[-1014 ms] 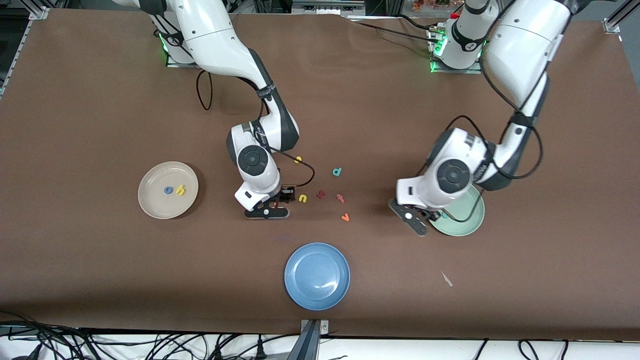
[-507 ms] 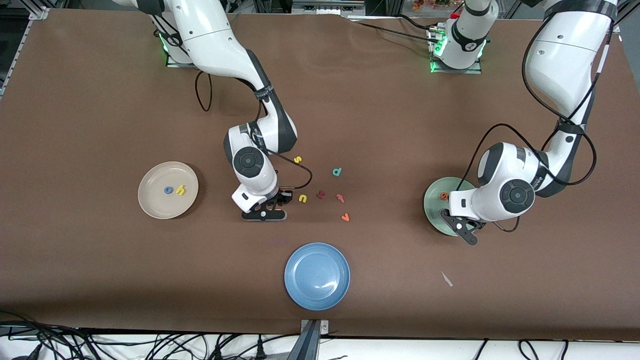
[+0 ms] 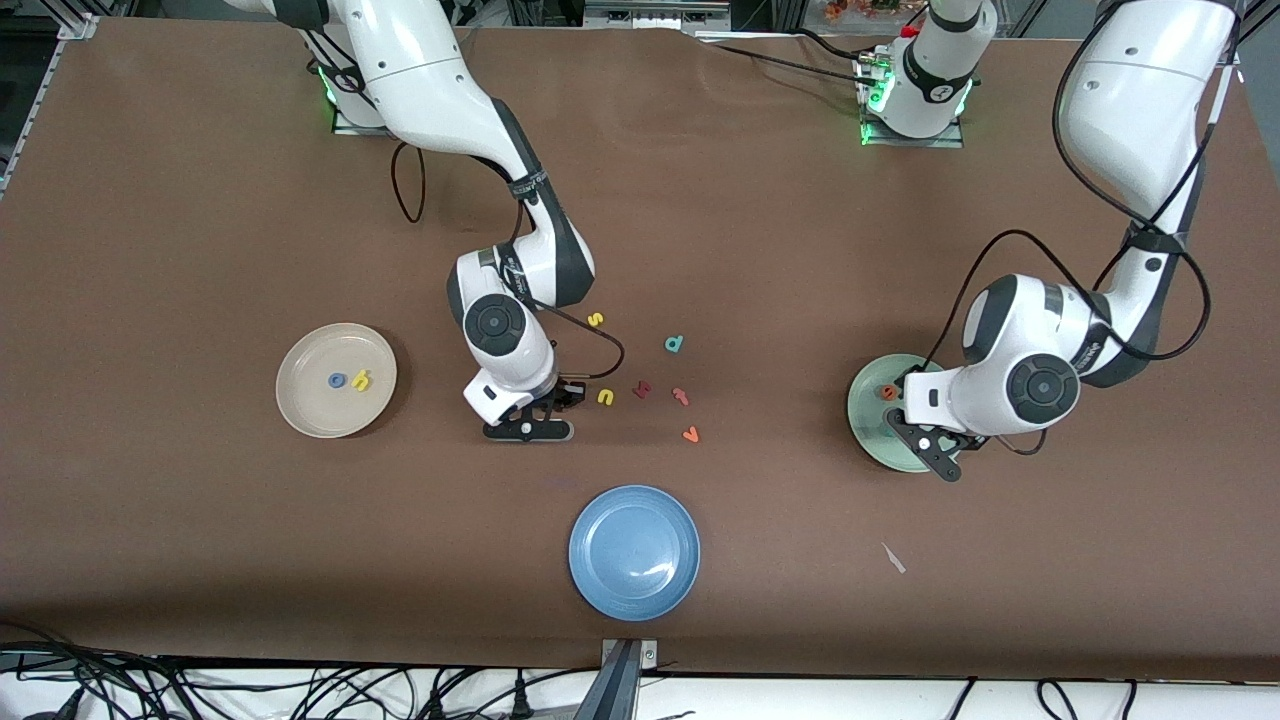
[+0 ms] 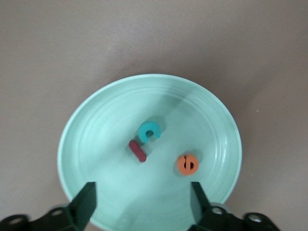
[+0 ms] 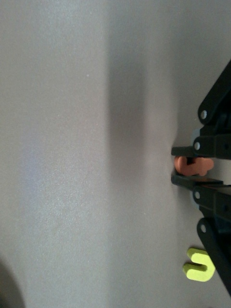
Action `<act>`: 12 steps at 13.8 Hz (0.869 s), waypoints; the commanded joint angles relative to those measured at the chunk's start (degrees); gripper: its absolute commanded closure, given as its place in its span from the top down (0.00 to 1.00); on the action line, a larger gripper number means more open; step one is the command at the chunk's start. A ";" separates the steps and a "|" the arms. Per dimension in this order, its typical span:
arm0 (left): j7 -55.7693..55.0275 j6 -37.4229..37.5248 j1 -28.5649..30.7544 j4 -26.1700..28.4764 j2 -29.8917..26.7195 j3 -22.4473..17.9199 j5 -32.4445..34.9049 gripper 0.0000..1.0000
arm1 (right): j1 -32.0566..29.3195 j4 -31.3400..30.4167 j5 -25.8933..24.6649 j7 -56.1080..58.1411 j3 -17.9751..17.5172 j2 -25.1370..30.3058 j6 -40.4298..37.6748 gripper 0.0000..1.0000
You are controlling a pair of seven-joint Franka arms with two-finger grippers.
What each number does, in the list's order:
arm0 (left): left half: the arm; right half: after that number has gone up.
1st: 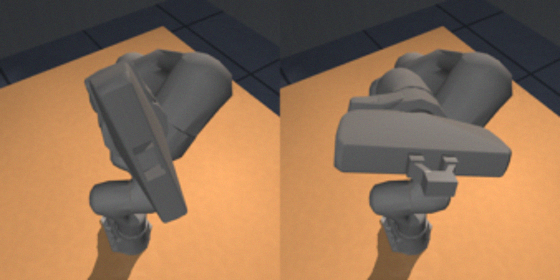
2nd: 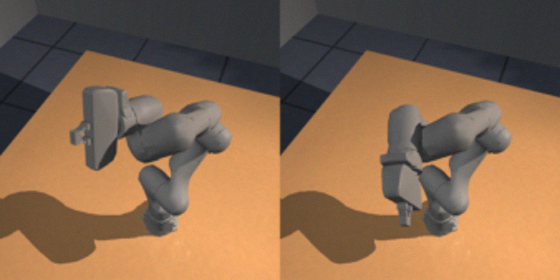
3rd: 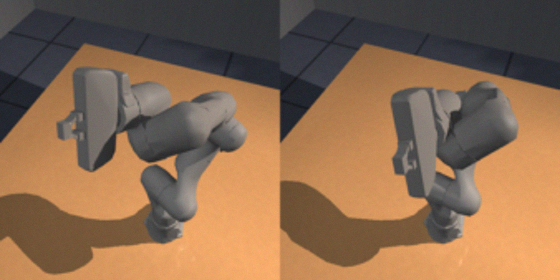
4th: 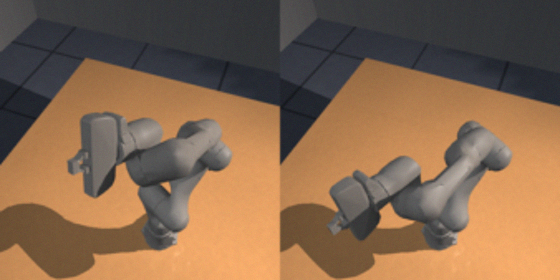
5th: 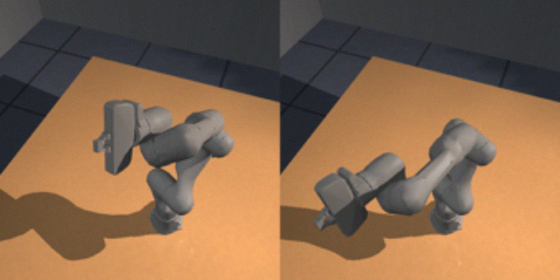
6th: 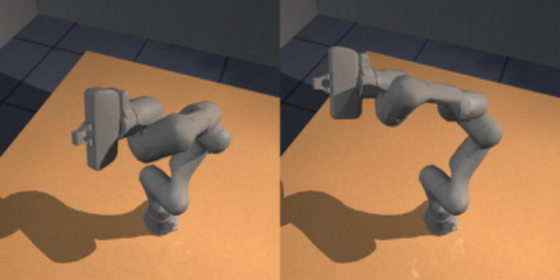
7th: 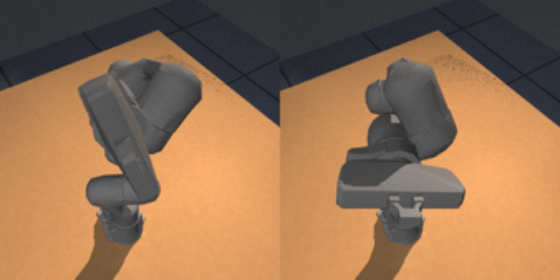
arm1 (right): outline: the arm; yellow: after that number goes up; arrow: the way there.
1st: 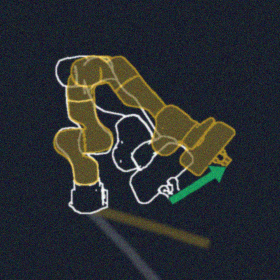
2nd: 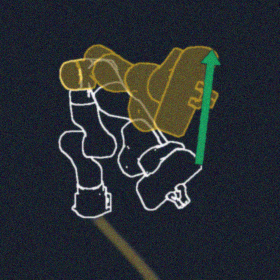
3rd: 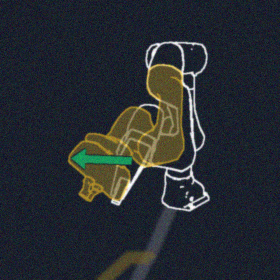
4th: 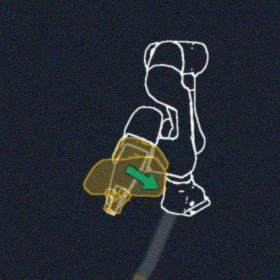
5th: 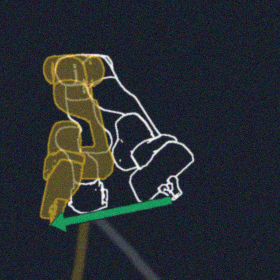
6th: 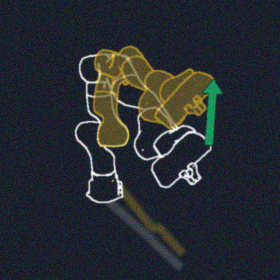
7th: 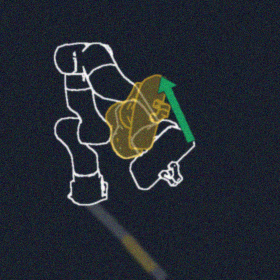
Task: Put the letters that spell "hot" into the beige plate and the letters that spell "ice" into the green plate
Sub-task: 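Drop the pink i on the green plate while the right gripper lifts letter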
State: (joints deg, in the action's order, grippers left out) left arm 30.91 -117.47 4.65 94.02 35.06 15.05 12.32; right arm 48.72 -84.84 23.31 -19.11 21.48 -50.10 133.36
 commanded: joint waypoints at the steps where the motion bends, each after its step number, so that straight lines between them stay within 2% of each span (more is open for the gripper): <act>1: -2.86 4.86 0.28 0.11 -5.51 0.41 -1.66 1.00 | -0.55 1.43 1.74 1.45 -0.56 -0.97 -0.29 0.08; 4: -7.69 13.90 -0.42 -5.84 -7.19 0.59 -4.32 1.00 | -0.55 1.52 1.74 1.45 -0.56 -0.88 -0.55 0.04; 6: -15.31 20.59 -0.60 -11.90 -7.37 3.30 -3.45 1.00 | -0.64 1.52 1.74 1.45 -0.39 -0.36 -1.43 0.02; 8: -22.01 26.39 -1.22 -16.22 -9.29 4.11 -3.61 1.00 | -1.60 1.61 1.65 1.62 -0.30 0.78 -3.53 0.02; 12: -24.22 30.63 -1.84 -17.73 -17.37 3.93 -4.41 1.00 | -2.40 1.43 1.65 5.84 1.45 3.42 -8.63 0.01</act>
State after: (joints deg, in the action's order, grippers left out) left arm 8.54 -88.70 2.89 75.66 21.93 19.73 9.07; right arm 46.89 -83.42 23.72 -15.91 22.13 -48.81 128.33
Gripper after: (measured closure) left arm 0.000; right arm 0.806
